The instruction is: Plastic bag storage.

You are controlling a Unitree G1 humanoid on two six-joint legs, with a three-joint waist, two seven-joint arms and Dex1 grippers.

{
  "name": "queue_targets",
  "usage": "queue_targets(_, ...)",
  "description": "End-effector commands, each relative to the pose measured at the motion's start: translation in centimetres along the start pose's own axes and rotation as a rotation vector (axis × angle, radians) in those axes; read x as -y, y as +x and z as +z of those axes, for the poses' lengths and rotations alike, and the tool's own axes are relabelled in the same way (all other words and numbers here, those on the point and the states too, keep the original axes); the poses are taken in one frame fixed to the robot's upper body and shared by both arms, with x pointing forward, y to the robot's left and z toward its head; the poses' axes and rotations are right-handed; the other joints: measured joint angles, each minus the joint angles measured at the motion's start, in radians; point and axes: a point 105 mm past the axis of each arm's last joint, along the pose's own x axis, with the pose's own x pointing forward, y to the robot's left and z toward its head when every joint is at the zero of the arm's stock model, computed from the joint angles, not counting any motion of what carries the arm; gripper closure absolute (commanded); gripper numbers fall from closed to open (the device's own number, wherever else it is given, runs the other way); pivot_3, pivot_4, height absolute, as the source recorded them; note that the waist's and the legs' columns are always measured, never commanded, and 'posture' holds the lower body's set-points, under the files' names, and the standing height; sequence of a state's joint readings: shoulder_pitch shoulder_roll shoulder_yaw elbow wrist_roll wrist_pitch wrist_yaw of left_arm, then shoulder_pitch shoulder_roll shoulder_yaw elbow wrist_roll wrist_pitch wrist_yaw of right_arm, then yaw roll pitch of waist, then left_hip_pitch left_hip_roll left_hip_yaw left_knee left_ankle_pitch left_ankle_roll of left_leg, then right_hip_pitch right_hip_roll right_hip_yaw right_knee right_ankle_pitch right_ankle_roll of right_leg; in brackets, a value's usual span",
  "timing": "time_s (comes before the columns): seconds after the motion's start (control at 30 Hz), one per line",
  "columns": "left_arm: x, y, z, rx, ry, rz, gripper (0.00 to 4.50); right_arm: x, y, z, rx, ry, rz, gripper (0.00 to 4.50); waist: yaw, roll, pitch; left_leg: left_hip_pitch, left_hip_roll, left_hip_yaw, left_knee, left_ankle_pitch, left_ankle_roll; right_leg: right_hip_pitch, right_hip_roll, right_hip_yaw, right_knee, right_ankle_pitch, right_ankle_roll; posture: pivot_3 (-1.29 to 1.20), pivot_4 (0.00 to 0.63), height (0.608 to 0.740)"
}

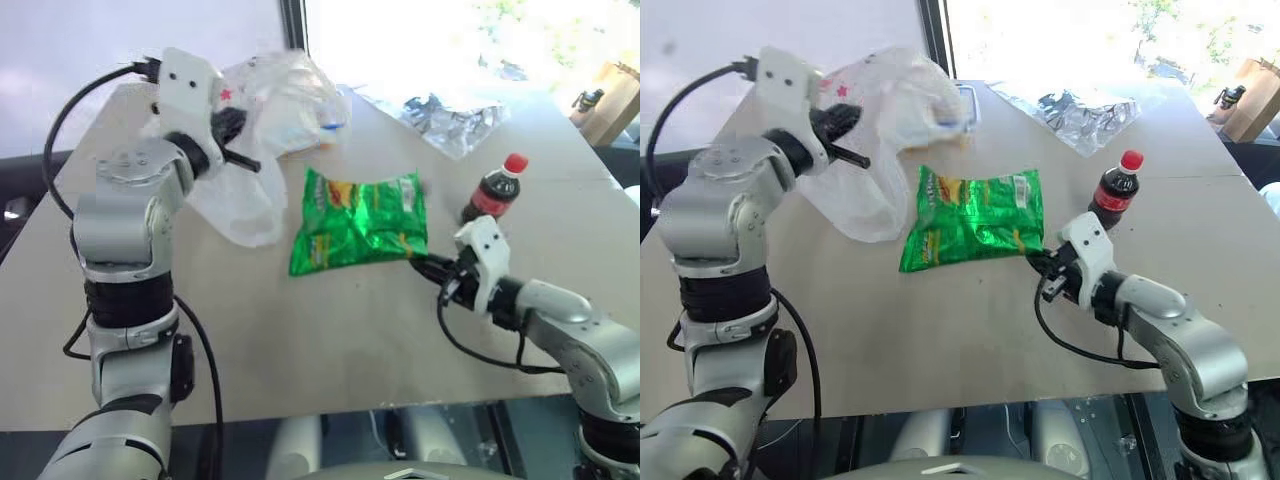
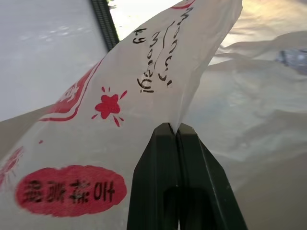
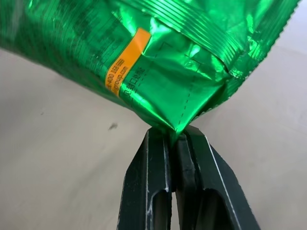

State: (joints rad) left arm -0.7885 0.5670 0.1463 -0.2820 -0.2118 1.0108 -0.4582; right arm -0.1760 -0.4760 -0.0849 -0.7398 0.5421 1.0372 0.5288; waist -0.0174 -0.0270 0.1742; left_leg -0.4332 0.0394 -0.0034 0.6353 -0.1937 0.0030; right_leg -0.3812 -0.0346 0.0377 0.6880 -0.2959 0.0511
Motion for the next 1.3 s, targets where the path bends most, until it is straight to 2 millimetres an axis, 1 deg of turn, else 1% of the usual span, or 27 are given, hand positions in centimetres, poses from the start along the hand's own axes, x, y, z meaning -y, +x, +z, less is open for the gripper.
queue_targets(0.03,3.9,-0.8,1.4,0.038,0.008,-0.200,4.50,-1.1,-1.8,1.8,0.047,-0.041,0.041,4.45,0.001,0.000,0.000,0.000,0.000,0.000,0.000,0.000,0.000,0.000,0.000,0.000,0.000,0.000,0.000,0.00,0.150,0.740)
queue_targets(0.13,6.0,-1.4,1.8,0.044,-0.023,-0.326,4.50,-0.5,-1.8,2.0,0.038,-0.030,0.003,4.45,0.000,0.000,0.000,0.001,0.000,0.000,0.000,0.000,0.000,0.000,0.000,0.000,0.000,0.000,0.000,0.00,0.150,0.740)
queue_targets(0.17,6.4,-1.6,2.0,0.046,-0.040,-0.349,4.50,-0.2,-1.7,2.1,0.035,-0.022,-0.012,4.45,-0.001,0.000,0.000,0.001,0.000,0.000,0.000,0.000,0.000,0.000,0.000,0.000,0.000,0.000,0.000,0.00,0.150,0.740)
queue_targets(0.33,6.5,-1.7,2.4,0.048,-0.084,-0.370,4.50,0.8,-0.8,1.2,-0.013,0.011,-0.081,4.45,0.001,0.000,0.000,0.001,0.000,0.000,0.000,0.000,0.000,0.000,0.001,0.001,0.000,0.000,0.000,0.00,0.150,0.740)
queue_targets(0.57,6.0,-2.1,2.6,0.051,-0.121,-0.370,4.50,2.3,-1.3,-0.7,-0.096,0.036,-0.148,4.45,0.003,0.000,0.000,0.000,0.000,0.000,0.000,0.000,0.000,0.000,0.000,0.000,-0.001,0.000,0.000,0.00,0.150,0.740)
queue_targets(0.63,6.0,-2.2,2.4,0.036,-0.117,-0.371,4.50,2.6,-1.4,-1.0,-0.104,0.047,-0.160,4.45,0.003,0.000,0.000,0.000,0.000,0.000,0.000,0.000,0.000,0.000,0.001,0.000,-0.001,0.000,0.000,0.00,0.150,0.740)
queue_targets(0.73,6.5,-2.5,1.8,0.009,-0.121,-0.403,4.50,3.4,-0.8,-0.9,-0.088,0.086,-0.193,4.45,0.001,0.000,0.000,0.000,0.000,0.000,0.000,0.000,0.000,0.000,0.001,0.001,-0.001,0.000,0.000,0.00,0.150,0.740)
queue_targets(0.83,7.4,-3.0,0.7,-0.036,-0.119,-0.443,4.50,4.5,0.6,-0.2,-0.043,0.145,-0.251,4.45,-0.003,0.000,0.000,0.001,0.000,0.001,0.000,0.000,0.000,0.000,0.001,0.002,-0.001,0.000,0.000,0.00,0.150,0.740)
queue_targets(0.93,8.2,-3.5,0.0,-0.059,-0.114,-0.479,4.50,5.0,1.9,0.6,-0.018,0.174,-0.277,4.45,-0.002,0.001,0.000,0.001,0.000,0.000,0.000,0.000,0.000,0.000,0.001,0.001,0.000,0.000,0.000,0.00,0.150,0.740)
queue_targets(1.0,8.5,-3.7,0.1,-0.061,-0.137,-0.499,4.50,5.3,2.8,1.3,-0.007,0.177,-0.293,4.45,0.000,0.001,0.001,0.000,0.000,0.000,0.000,0.000,0.000,0.000,0.001,0.001,-0.001,0.000,0.000,0.00,0.150,0.740)
queue_targets(1.1,9.4,-3.8,1.5,-0.039,-0.212,-0.574,4.50,5.0,3.6,3.3,0.037,0.181,-0.276,4.45,0.006,0.001,0.001,0.000,0.000,0.000,0.000,0.000,0.000,0.000,0.001,0.001,-0.001,0.000,0.000,0.00,0.150,0.740)
queue_targets(1.13,9.6,-3.9,1.7,-0.038,-0.226,-0.588,4.50,4.9,3.7,3.6,0.041,0.182,-0.273,4.45,0.007,0.001,0.001,-0.001,0.000,0.000,0.000,0.000,0.000,0.000,0.000,0.000,-0.001,0.000,0.000,0.00,0.150,0.740)
queue_targets(1.2,10.4,-4.3,2.9,-0.024,-0.264,-0.675,4.50,5.2,2.9,4.5,0.061,0.188,-0.273,4.45,0.007,0.001,0.001,-0.001,0.000,-0.001,0.000,0.000,0.000,0.000,0.000,-0.001,-0.001,0.000,0.000,0.00,0.150,0.740)
queue_targets(1.27,10.7,-4.8,3.6,-0.025,-0.307,-0.746,4.50,5.5,1.6,5.2,0.068,0.175,-0.281,4.45,0.006,0.001,0.001,-0.002,0.000,-0.001,0.000,0.000,0.000,0.000,0.000,-0.001,-0.002,0.000,0.000,0.00,0.150,0.740)
queue_targets(1.3,10.7,-4.9,3.6,-0.033,-0.325,-0.759,4.50,5.6,1.0,5.4,0.070,0.171,-0.281,4.45,0.006,0.001,0.002,-0.002,0.000,-0.001,0.000,0.000,0.000,0.000,0.000,-0.001,-0.003,0.000,0.000,0.00,0.150,0.740)
